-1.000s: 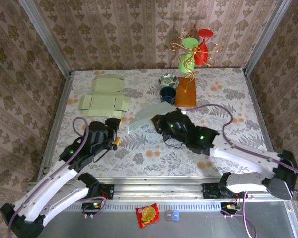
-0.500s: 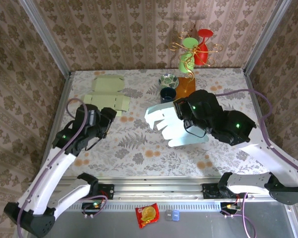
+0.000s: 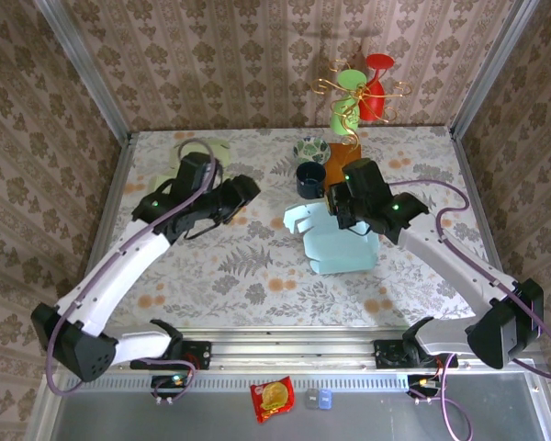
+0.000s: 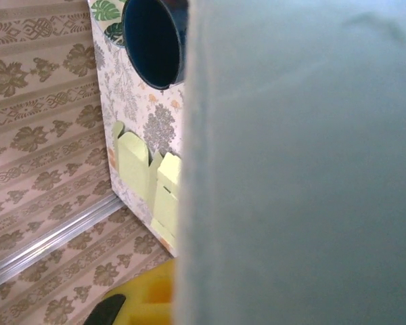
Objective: Fold the paper box
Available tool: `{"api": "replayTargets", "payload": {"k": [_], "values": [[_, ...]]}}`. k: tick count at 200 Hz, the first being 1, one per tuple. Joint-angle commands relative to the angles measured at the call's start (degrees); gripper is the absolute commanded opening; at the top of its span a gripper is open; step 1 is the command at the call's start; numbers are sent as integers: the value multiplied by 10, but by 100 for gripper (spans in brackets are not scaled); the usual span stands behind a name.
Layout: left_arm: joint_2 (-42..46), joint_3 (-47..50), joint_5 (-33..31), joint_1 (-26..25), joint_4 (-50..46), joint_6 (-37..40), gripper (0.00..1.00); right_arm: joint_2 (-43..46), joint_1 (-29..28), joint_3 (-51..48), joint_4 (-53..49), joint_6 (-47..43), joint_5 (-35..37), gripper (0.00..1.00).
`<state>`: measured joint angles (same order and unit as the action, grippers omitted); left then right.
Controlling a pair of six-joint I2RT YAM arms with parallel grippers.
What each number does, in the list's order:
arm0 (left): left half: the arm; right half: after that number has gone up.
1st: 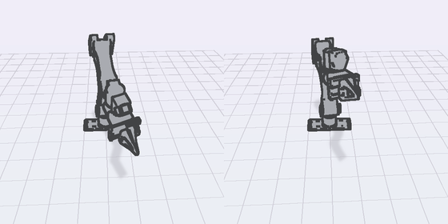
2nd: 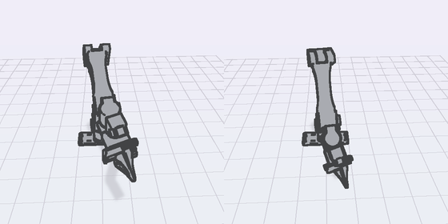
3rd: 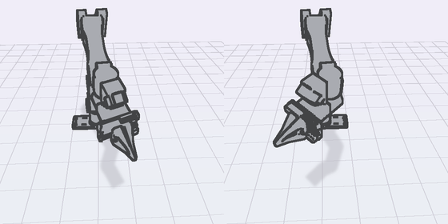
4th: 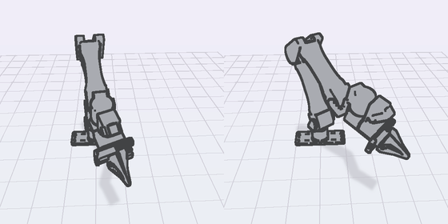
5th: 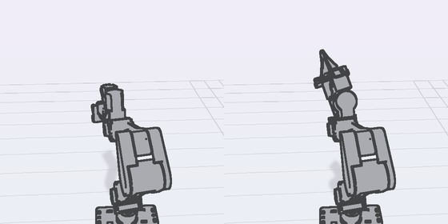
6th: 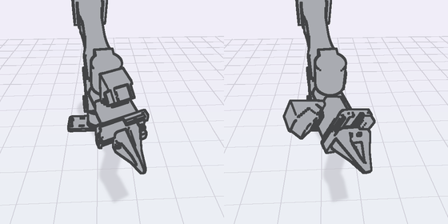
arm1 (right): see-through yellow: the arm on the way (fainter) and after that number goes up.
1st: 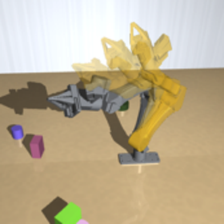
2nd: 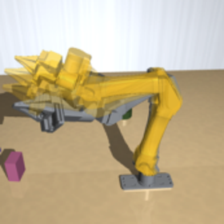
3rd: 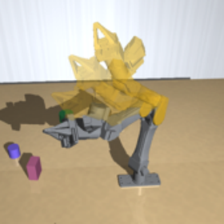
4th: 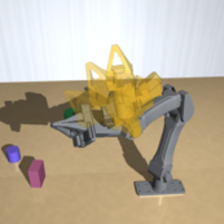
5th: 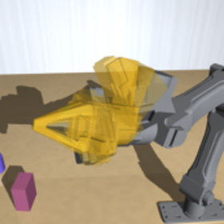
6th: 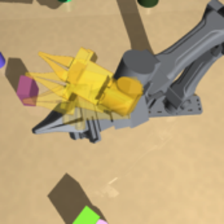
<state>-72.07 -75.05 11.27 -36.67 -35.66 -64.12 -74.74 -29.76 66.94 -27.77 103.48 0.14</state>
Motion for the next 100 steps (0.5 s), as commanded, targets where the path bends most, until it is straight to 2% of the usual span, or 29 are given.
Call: {"api": "replayTargets", "payload": {"k": [1,29,100], "values": [[-44,-39,6,-29,18,6,60,-7,7,-16,57,4,-38,0],[-86,-67,5,-43,16,5,60,-18,14,-30,88,11,-51,0],[-144,-50,28,-47,81,-23,55,-28,19,-57,126,23,-75,0]]}}
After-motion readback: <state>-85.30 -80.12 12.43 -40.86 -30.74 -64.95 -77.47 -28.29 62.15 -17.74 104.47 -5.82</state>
